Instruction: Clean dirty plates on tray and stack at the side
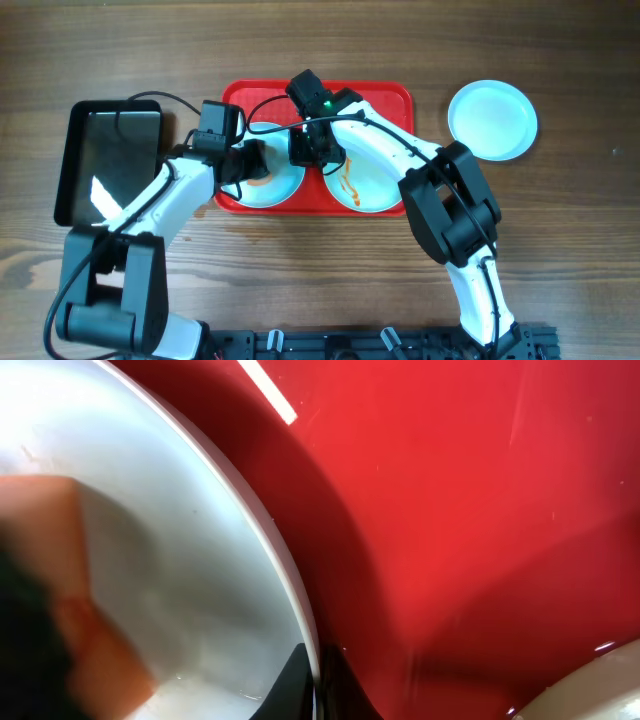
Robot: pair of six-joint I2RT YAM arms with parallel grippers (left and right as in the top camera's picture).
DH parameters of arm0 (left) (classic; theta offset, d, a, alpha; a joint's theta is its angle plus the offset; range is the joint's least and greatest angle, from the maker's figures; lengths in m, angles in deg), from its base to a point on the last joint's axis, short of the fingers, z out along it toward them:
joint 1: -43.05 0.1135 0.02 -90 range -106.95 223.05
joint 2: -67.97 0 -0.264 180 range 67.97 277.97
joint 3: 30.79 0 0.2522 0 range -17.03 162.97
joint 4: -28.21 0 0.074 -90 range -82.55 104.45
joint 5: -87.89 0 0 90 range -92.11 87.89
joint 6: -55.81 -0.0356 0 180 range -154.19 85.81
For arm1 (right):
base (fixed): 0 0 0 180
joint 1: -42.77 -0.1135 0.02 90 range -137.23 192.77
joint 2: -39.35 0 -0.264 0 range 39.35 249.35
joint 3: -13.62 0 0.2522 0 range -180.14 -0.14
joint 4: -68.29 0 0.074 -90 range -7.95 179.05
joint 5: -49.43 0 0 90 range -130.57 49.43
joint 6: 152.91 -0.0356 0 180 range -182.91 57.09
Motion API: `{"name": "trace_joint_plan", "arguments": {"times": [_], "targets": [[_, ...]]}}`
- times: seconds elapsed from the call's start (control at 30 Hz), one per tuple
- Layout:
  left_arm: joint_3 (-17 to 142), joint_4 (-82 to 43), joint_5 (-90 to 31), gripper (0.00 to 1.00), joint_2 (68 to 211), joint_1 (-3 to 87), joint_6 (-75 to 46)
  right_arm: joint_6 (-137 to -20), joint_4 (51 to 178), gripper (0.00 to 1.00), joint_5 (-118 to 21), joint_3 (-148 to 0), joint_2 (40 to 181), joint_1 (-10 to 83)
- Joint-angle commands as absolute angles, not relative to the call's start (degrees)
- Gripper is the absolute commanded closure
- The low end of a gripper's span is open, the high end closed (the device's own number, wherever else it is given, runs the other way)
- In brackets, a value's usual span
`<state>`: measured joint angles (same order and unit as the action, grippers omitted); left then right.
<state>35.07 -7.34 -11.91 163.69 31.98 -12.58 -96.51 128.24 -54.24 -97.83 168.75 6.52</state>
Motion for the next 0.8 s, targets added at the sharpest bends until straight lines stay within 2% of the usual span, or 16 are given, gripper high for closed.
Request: {"name": "trace_joint_plan", "arguments": {"times": [0.0, 0.17, 0.27, 0.43, 0.73, 0.77], "targets": [[34.92, -6.55, -14.49, 0.43, 166.4, 31.54, -12.8, -97.59, 128.44, 0.96, -52.01, -97.16, 169.12, 5.93], [34.92, -6.0, -10.84, 0.37, 166.62, 31.54, -12.8, -97.52, 128.33, 0.96, -51.53, -97.16, 169.25, 5.36], [34.94, -4.76, -9.07, 0.38, 166.62, 31.57, -12.78, -97.56, 128.07, 0.96, -50.89, -97.16, 169.25, 4.94], [35.07, -4.21, -9.09, 0.5, 166.38, 31.54, -12.47, -97.59, 127.91, 0.96, -50.87, -97.16, 169.25, 4.68], [35.16, -5.28, -9.05, 0.55, 162.16, 31.54, -9.78, -97.59, 127.54, 0.96, -50.89, -97.16, 169.25, 4.68], [35.16, -5.28, -9.05, 0.6, 162.14, 31.54, -9.76, -97.56, 127.52, 0.96, -50.89, -97.16, 169.25, 4.68]]}}
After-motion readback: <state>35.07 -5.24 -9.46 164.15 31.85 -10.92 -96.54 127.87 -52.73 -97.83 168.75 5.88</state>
